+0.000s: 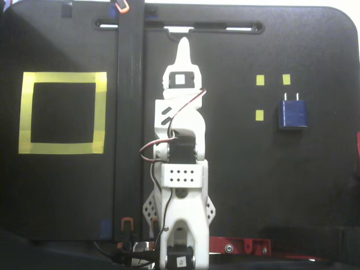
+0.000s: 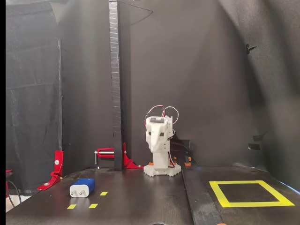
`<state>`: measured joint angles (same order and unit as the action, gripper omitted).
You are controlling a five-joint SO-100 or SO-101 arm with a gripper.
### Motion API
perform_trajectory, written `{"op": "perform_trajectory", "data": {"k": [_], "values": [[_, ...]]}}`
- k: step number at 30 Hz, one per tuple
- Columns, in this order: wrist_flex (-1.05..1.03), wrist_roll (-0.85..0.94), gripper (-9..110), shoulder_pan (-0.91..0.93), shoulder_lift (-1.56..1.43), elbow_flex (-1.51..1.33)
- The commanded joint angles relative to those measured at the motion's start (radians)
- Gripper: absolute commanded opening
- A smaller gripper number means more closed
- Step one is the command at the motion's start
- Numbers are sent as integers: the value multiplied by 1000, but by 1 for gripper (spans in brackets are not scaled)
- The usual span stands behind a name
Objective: Grasp the block and place it in the designated area.
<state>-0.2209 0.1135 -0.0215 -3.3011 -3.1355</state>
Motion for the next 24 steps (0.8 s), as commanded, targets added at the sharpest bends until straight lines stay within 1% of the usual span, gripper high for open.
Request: {"op": "perform_trajectory", "data": {"k": [1, 6, 16, 21, 24], "values": [[75, 6, 0, 3, -8, -8], [147, 8, 0, 6, -8, -8], [120, 18, 0, 12, -8, -8], [118, 20, 0, 64, -6, -6], [115, 20, 0, 126, -6, -6]]}}
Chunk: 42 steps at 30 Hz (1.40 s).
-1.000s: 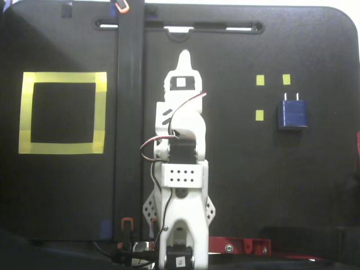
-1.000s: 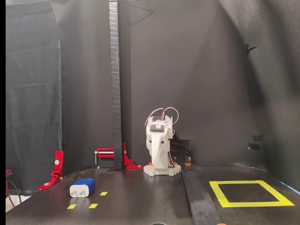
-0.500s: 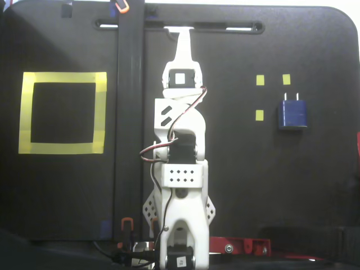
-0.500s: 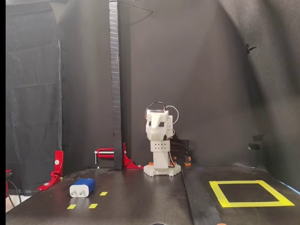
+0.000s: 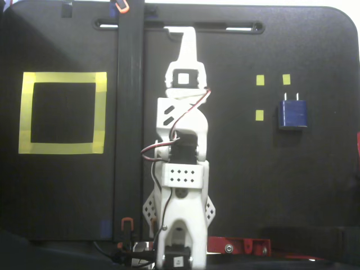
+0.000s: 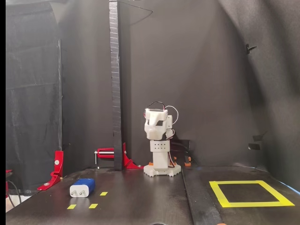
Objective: Grasp the block and place it in the designated area.
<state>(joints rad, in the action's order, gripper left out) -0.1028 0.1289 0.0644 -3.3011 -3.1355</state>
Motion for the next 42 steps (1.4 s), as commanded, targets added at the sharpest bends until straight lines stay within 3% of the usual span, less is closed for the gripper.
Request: {"op": "perform_trajectory", "data": {"k": [1, 29, 42], "values": [[-5, 5, 0, 63, -5, -6], [-69, 6, 0, 719, 9, -6], [-123, 44, 0, 764, -5, -6]]}}
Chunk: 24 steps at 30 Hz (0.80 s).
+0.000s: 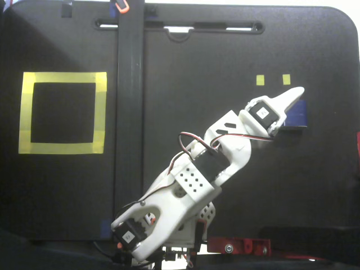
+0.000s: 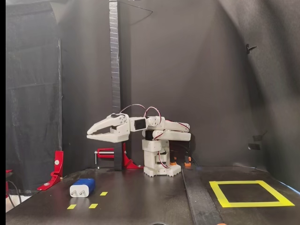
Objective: Grasp the block and place it in the designated area.
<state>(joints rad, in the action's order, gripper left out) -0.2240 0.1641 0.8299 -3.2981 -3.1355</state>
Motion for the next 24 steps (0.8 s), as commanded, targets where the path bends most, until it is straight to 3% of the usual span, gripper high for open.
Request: {"op": "perform_trajectory", "data": {"k": [1, 7, 12, 24], "values": [[5, 14, 0, -5, -3, -6], [60, 31, 0, -23, 115, 49], [28, 35, 0, -38, 350, 255], [-262, 80, 0, -49, 902, 850]]}}
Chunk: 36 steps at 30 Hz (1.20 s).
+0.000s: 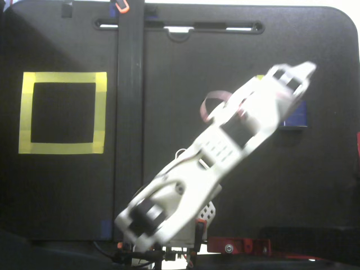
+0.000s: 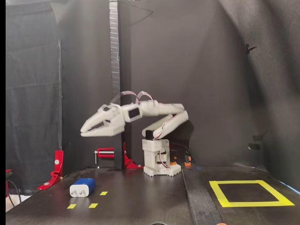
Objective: Grasp the block and place it in the designated area.
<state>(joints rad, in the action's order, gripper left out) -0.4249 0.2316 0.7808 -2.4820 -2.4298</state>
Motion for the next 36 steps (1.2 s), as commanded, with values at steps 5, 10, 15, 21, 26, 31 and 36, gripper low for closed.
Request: {"op": "perform_trajectory", "data": {"k": [5, 10, 15, 21, 26, 31, 36], "values": [[-233, 83, 0, 5, 284, 353], [-422, 172, 0, 20, 474, 552], [-581, 284, 0, 43, 612, 698], [-732, 397, 0, 69, 749, 847], [-827, 500, 0, 89, 822, 928], [-936, 617, 0, 120, 879, 996], [-1015, 655, 0, 137, 950, 1095]]}}
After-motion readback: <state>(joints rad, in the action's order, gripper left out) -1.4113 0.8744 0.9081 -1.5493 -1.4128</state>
